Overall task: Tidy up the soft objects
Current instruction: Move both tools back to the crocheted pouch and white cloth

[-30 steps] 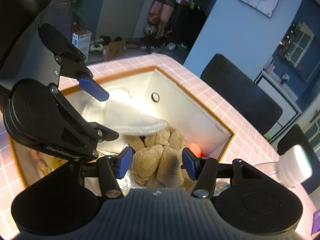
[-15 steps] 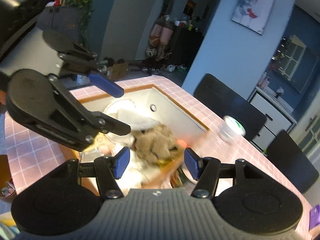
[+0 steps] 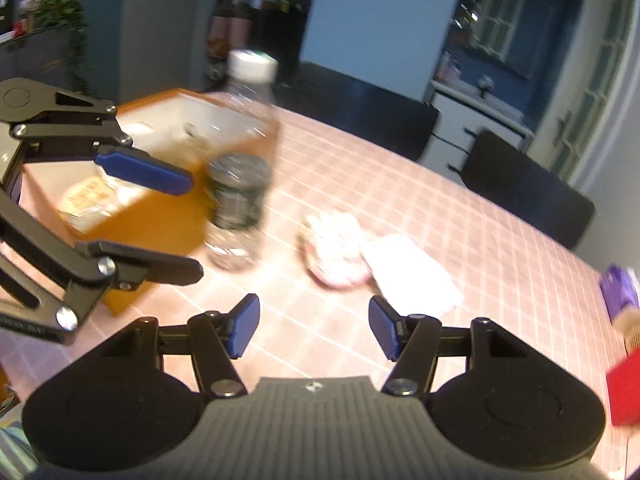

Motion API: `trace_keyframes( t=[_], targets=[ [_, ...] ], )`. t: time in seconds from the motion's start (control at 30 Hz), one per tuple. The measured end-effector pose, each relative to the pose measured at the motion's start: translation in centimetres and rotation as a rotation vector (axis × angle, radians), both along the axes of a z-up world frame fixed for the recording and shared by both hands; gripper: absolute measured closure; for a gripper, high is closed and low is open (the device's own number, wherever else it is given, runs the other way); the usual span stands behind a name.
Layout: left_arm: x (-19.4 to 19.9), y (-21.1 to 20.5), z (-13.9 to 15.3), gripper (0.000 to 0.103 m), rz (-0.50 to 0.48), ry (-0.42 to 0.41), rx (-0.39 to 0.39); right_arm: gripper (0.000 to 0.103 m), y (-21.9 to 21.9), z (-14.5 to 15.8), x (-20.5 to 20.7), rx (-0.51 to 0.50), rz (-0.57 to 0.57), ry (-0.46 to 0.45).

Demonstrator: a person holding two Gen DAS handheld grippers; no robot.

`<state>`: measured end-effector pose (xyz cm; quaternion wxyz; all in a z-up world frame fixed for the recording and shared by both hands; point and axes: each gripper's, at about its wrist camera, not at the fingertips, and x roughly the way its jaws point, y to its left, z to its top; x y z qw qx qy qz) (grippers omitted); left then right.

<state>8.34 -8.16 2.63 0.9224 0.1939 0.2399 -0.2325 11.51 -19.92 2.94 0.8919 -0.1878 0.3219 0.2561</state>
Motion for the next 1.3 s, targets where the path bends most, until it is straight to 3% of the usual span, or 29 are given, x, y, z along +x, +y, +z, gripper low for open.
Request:
trace_keyframes(
  t=[0.2, 0.37, 0.77, 0.93, 1.0, 1.07, 1.13, 1.3],
  targets=[
    [5.9, -3.9, -4.2, 0.039, 0.053, 0.060, 0.073, 0.043, -2.7, -3.1, 3.0, -0.021, -0.071, 0.035],
    [8.2, -5.2, -7.0, 0.039, 0.110, 0.072, 0.135, 0.044, -3.9, -5.4, 6.5, -0.030, -0.104, 0.047],
    [12.9, -6.3, -9.4, 0.040, 0.228, 0.143, 0.111, 0.044, -3.4, -8.8, 14.2, -0.004, -0.119, 0.052],
    [13.2, -6.5, -9.9, 0.041, 0.251, 0.141, 0.114, 0.052, -3.1, -9.7, 15.3, 0.013, -0.108, 0.083],
    [13.1, -6.6, -10.1, 0.048, 0.250, 0.128, 0.131, 0.056, -2.9, -10.0, 15.4, 0.008, -0.106, 0.086],
    [13.1, -6.6, -10.3, 0.073, 0.255, 0.125, 0.144, 0.064, -2.8, -10.3, 15.5, -0.007, -0.114, 0.079],
    [13.3, -6.4, -10.7, 0.081, 0.251, 0.165, 0.128, 0.072, -2.8, -10.4, 15.4, -0.021, -0.110, 0.069],
    [12.7, -6.7, -11.1, 0.091, 0.243, 0.137, 0.141, 0.084, -2.7, -10.4, 15.1, -0.059, -0.103, 0.052]
  ],
)
